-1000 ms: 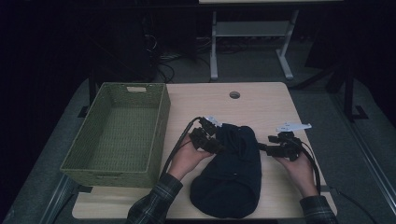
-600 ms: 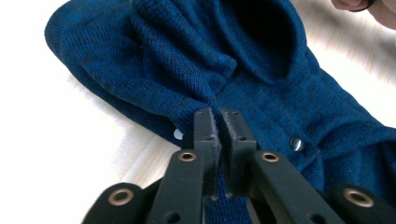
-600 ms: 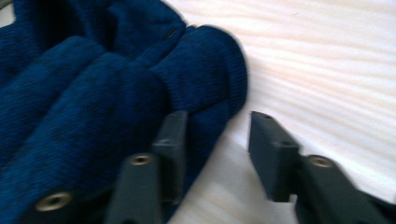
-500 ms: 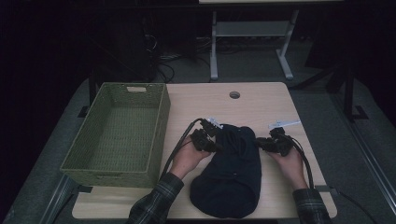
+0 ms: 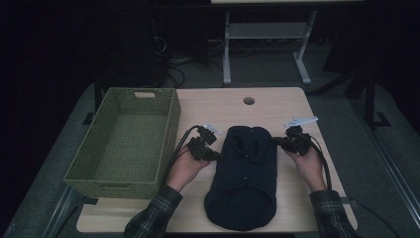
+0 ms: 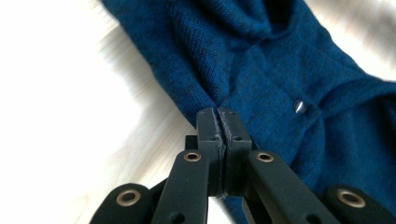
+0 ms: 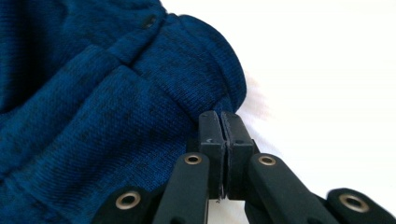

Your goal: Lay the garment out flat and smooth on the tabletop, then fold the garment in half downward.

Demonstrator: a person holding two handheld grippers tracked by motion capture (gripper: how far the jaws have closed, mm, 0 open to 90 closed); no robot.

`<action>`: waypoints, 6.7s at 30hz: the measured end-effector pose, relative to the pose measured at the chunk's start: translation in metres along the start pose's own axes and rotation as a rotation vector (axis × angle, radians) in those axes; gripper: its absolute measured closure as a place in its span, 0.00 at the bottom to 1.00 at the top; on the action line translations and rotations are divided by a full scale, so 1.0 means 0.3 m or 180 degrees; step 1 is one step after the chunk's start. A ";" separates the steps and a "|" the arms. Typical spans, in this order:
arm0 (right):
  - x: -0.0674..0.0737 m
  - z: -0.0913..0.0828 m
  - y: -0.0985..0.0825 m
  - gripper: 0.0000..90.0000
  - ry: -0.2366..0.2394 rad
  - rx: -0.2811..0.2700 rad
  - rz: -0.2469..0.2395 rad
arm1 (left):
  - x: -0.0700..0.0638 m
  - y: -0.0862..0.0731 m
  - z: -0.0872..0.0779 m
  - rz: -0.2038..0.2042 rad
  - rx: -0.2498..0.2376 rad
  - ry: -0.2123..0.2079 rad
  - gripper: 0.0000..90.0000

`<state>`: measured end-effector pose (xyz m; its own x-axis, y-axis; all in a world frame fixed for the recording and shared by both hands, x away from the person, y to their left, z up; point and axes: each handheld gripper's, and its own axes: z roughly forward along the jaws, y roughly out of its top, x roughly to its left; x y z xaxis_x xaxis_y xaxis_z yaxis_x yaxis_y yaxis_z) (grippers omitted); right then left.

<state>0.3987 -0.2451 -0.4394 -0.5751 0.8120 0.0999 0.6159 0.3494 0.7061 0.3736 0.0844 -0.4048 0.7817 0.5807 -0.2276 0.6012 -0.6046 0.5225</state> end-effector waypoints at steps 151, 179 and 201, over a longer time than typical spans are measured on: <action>-0.025 0.106 0.062 0.67 0.0367 0.0300 -0.0218 | 0.184 0.132 0.205 0.0226 -0.0026 0.0366 0.56; 0.020 0.154 0.035 0.86 0.0465 0.0416 -0.0233 | 0.186 0.098 0.225 0.0157 -0.0194 0.0123 0.83; 0.011 0.149 0.098 0.94 0.0303 0.0384 -0.0282 | 0.190 0.124 0.175 0.0113 -0.0273 0.0343 0.90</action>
<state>0.4389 -0.2111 -0.4498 -0.6748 0.7296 0.1109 0.6174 0.4758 0.6264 0.4491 0.0666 -0.4414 0.7772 0.6177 -0.1205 0.5534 -0.5797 0.5980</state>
